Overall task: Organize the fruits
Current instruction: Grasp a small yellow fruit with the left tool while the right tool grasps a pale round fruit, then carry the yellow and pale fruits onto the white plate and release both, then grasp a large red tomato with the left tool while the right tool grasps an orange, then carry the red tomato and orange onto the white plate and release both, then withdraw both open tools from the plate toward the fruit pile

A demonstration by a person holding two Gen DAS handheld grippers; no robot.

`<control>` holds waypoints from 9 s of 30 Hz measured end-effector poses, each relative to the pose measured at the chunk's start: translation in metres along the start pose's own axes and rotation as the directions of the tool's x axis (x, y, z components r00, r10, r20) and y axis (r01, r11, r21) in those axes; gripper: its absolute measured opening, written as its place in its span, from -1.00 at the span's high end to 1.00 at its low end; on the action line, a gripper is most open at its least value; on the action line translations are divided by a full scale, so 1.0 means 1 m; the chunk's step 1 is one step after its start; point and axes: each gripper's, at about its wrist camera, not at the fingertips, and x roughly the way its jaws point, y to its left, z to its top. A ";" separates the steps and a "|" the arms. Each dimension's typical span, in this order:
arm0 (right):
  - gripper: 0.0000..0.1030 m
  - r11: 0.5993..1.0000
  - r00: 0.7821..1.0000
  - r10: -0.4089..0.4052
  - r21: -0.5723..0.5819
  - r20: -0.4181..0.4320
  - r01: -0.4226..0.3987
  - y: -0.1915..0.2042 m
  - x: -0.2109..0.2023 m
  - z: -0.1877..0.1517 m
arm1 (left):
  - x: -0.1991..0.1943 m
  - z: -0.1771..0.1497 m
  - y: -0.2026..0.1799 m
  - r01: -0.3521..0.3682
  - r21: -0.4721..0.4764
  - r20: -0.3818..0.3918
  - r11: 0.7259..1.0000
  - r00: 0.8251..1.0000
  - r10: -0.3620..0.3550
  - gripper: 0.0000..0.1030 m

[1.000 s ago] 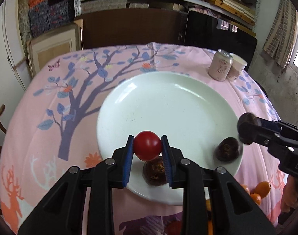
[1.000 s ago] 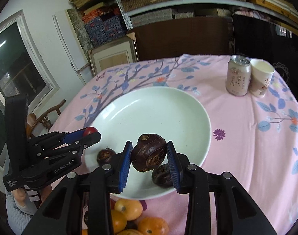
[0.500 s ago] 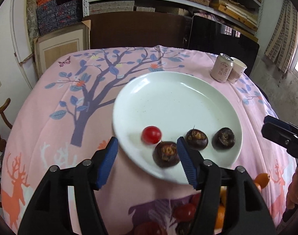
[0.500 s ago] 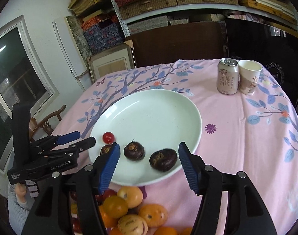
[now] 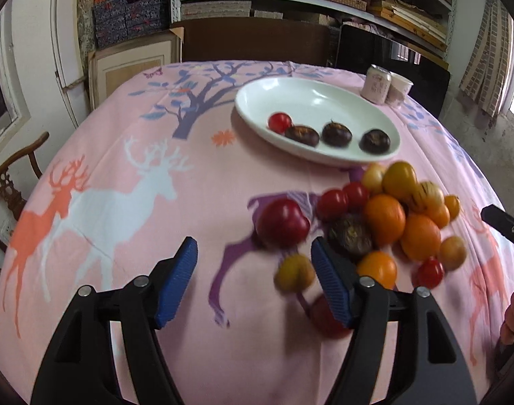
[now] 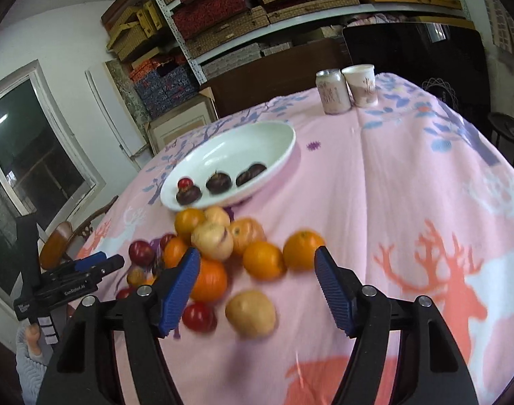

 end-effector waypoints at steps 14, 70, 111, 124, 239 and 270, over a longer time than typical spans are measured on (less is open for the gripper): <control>-0.38 0.997 1.000 0.007 -0.080 -0.024 -0.009 0.015 -0.008 -0.023 | 0.020 -0.001 -0.007 0.121 -0.014 -0.078 0.992 0.989 -0.122 -0.02; 0.22 0.999 0.981 -0.024 -0.042 -0.192 0.016 0.007 0.033 -0.026 | -0.003 -0.015 -0.003 0.064 0.008 0.000 0.998 0.998 -0.064 0.48; -0.11 0.997 0.994 -0.062 -0.056 -0.088 0.057 0.023 0.112 0.135 | 0.094 0.153 -0.016 0.058 -0.048 -0.032 0.997 0.998 -0.059 -0.03; -0.26 0.995 0.996 -0.089 -0.053 0.013 0.090 0.006 0.024 0.036 | 0.031 0.038 0.025 -0.049 -0.099 -0.015 0.994 0.999 0.048 -0.23; -0.24 0.973 0.983 -0.181 -0.139 0.015 0.182 0.032 0.095 0.092 | 0.058 0.119 -0.014 0.002 0.035 0.059 0.999 0.998 -0.005 -0.27; -0.35 0.981 0.980 -0.188 -0.035 0.070 0.191 0.002 0.012 0.033 | 0.053 0.074 -0.115 0.167 0.154 -0.057 0.974 0.985 -0.160 -0.33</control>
